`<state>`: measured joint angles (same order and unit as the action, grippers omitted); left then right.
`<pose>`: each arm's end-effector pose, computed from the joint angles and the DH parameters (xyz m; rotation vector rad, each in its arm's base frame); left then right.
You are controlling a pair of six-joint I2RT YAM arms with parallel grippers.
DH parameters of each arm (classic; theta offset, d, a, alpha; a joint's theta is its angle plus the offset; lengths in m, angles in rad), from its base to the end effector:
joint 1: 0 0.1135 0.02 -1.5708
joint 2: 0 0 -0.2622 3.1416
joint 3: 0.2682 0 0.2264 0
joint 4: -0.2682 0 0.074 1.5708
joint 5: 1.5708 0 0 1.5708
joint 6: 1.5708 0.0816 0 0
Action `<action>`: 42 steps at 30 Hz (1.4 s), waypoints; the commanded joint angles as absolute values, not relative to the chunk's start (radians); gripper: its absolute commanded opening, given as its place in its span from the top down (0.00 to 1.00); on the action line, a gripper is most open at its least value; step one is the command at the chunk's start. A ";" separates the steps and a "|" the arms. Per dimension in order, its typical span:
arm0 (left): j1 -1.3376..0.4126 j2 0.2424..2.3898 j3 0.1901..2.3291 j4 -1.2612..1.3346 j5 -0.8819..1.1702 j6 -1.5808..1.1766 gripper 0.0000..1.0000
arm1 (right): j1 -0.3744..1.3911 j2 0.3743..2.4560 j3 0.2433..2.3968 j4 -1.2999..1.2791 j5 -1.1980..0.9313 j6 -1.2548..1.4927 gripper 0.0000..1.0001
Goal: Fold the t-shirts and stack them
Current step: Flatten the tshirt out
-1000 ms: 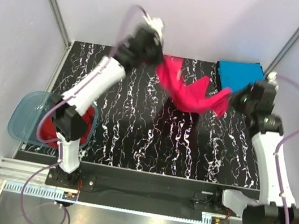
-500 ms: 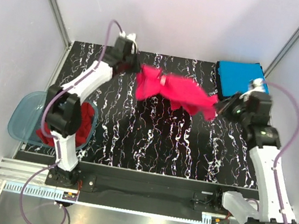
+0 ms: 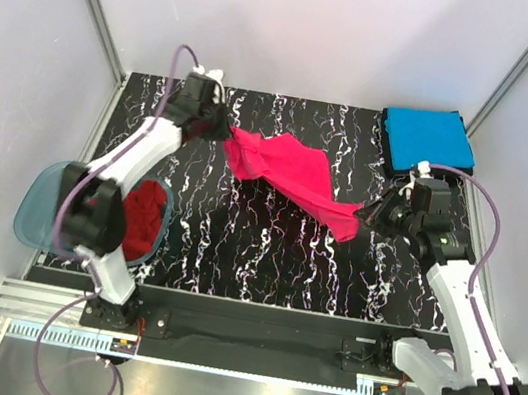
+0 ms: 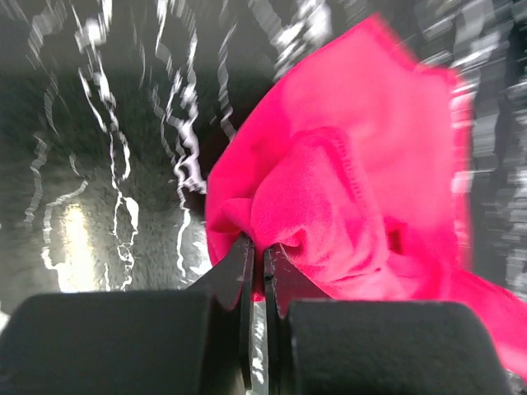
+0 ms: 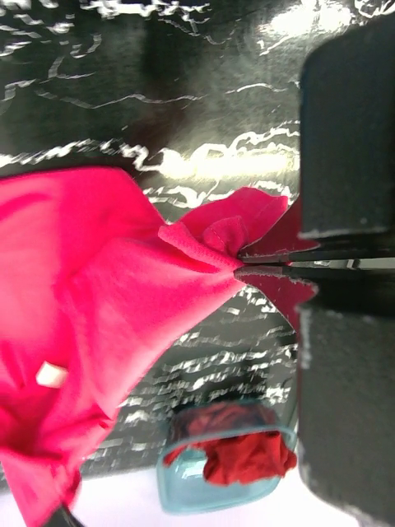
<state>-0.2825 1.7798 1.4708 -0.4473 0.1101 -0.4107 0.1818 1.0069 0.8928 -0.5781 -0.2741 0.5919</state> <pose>0.3945 -0.1239 0.2543 -0.0956 2.3681 -0.4700 0.2134 0.0617 0.2725 0.3265 2.3115 0.7106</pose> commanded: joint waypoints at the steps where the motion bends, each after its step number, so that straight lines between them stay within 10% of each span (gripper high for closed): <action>1: -0.279 1.501 1.506 -0.408 0.135 -0.385 1.00 | 0.184 0.936 1.000 -0.568 -0.244 0.600 1.00; 17: -0.279 1.124 1.759 -0.419 0.202 -0.491 1.00 | 0.184 0.581 1.209 -0.692 -0.140 0.680 1.00; 30: -0.285 1.731 1.772 -0.226 0.302 -0.414 1.00 | 0.184 0.627 0.889 -0.675 0.052 0.684 1.00; 39: -0.311 2.425 2.363 -0.414 0.368 -0.397 0.66 | 0.183 0.791 0.758 -0.650 0.250 0.716 0.92; 42: -0.319 2.236 2.145 -0.491 0.227 -0.368 0.52 | 0.184 0.851 0.759 -0.653 0.294 0.739 0.68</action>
